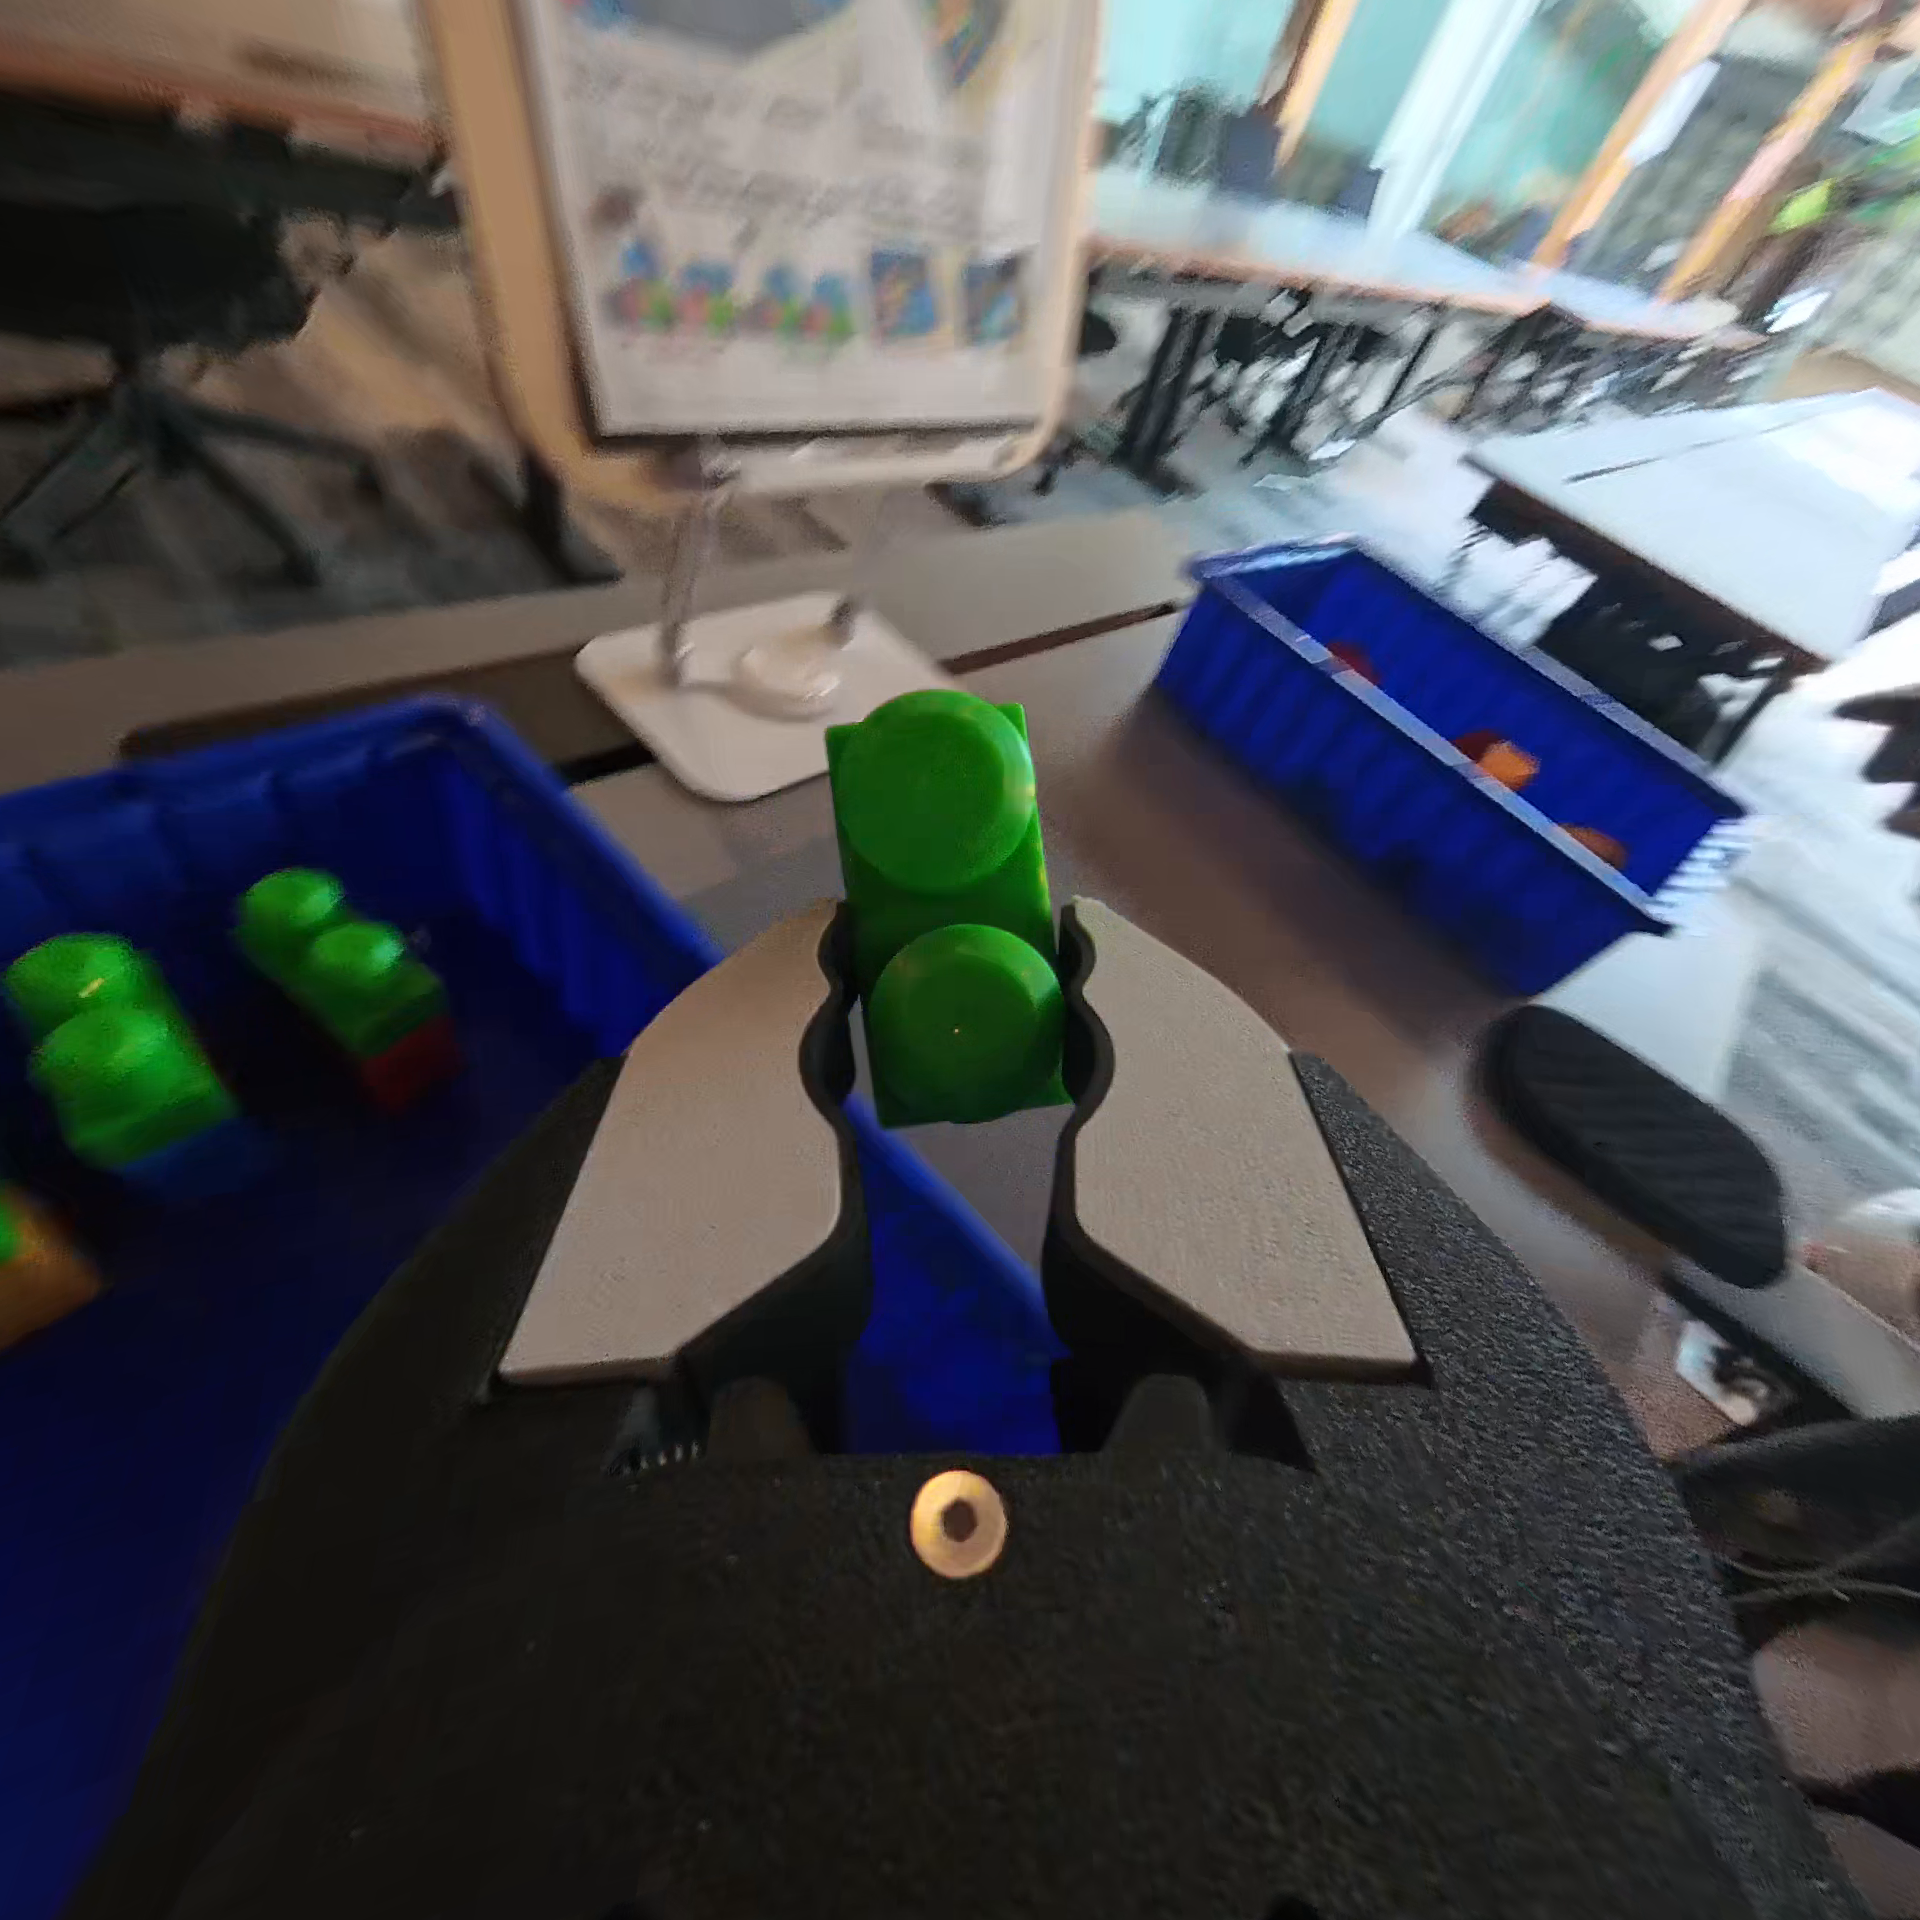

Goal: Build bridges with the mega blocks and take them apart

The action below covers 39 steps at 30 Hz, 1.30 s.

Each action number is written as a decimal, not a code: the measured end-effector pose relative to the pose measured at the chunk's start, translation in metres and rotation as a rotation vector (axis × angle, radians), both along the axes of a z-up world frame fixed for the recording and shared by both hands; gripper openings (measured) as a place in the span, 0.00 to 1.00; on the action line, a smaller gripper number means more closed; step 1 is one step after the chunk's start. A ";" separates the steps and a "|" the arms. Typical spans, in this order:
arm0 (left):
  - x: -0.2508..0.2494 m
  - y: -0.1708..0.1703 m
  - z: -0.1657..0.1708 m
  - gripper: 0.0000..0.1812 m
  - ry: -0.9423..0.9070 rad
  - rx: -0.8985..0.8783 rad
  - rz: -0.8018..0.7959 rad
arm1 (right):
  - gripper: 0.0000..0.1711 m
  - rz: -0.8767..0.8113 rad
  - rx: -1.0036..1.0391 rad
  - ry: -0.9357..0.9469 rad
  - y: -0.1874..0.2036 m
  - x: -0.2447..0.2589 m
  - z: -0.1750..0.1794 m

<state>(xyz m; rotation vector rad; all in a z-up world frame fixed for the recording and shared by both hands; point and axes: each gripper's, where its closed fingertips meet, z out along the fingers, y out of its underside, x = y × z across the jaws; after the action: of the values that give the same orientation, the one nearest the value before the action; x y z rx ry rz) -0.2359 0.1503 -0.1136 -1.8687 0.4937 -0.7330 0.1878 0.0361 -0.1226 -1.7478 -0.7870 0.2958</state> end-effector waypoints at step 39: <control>0.146 -0.181 0.091 0.20 -0.514 0.478 -0.482 | 0.21 1.033 -0.089 0.615 -0.064 -0.279 0.091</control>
<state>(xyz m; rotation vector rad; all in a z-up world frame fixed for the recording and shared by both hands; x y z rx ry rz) -0.0901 -0.0306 -0.0229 -1.0663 0.7145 -1.2453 -0.0912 -0.0279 -0.0320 -1.0709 -1.1459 1.4880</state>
